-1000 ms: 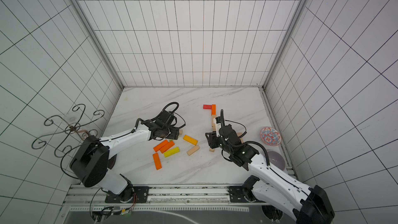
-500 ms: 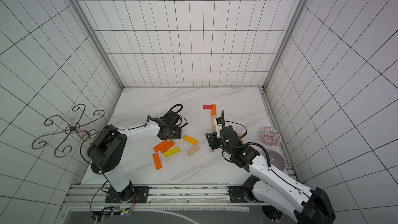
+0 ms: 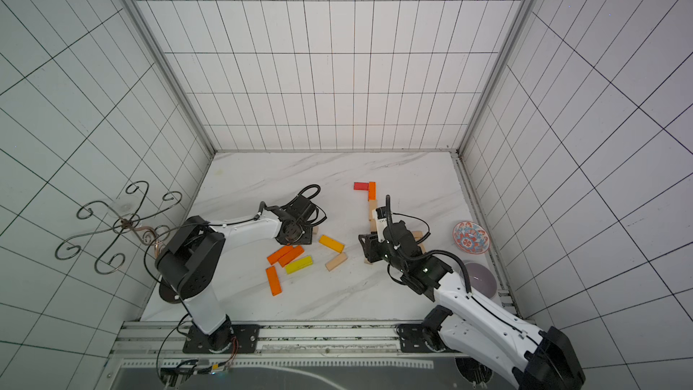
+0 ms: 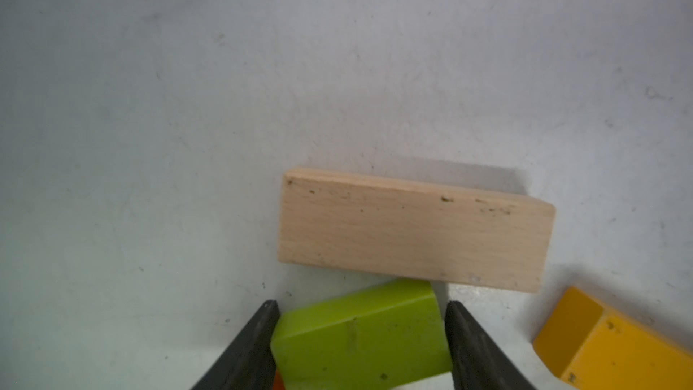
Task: Assemble a giraffe with building blocks
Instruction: Pick up the building block from the center of the board.
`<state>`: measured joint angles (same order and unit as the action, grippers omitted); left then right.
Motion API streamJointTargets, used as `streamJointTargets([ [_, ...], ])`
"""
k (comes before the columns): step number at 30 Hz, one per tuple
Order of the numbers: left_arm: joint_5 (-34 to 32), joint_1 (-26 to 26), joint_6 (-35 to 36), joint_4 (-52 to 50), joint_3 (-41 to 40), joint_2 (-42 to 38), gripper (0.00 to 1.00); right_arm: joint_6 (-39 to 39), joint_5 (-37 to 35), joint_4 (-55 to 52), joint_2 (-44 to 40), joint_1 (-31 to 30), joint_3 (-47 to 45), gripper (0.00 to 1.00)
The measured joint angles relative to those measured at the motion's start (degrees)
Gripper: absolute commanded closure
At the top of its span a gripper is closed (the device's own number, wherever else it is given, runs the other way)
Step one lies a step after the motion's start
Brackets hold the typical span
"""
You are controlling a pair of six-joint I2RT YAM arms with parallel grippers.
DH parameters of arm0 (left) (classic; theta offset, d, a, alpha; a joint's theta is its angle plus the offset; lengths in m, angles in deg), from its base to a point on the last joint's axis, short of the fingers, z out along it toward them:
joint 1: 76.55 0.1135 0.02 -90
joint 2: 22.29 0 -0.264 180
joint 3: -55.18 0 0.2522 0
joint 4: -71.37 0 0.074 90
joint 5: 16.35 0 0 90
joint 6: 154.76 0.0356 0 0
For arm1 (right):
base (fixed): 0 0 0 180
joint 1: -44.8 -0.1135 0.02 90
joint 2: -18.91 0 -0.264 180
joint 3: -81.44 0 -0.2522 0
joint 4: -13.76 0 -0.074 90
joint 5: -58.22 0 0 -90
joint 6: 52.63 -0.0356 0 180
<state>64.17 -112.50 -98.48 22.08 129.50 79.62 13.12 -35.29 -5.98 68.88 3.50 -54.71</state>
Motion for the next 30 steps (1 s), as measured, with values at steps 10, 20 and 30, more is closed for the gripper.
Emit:
streamJointTargets([
  [10,-0.20,0.00,1.60,-4.83,2.64,0.37,0.49,0.55,-0.02,0.50,0.00,0.00,0.00,0.53],
  [20,-1.46,2.56,7.02,-13.88,18.43,-0.72,0.49,1.90,-0.02,0.79,2.45,0.00,0.00,0.53],
  [30,-2.71,8.74,13.75,-13.29,41.31,17.97,0.48,2.67,0.92,1.22,6.45,1.09,0.02,0.53],
])
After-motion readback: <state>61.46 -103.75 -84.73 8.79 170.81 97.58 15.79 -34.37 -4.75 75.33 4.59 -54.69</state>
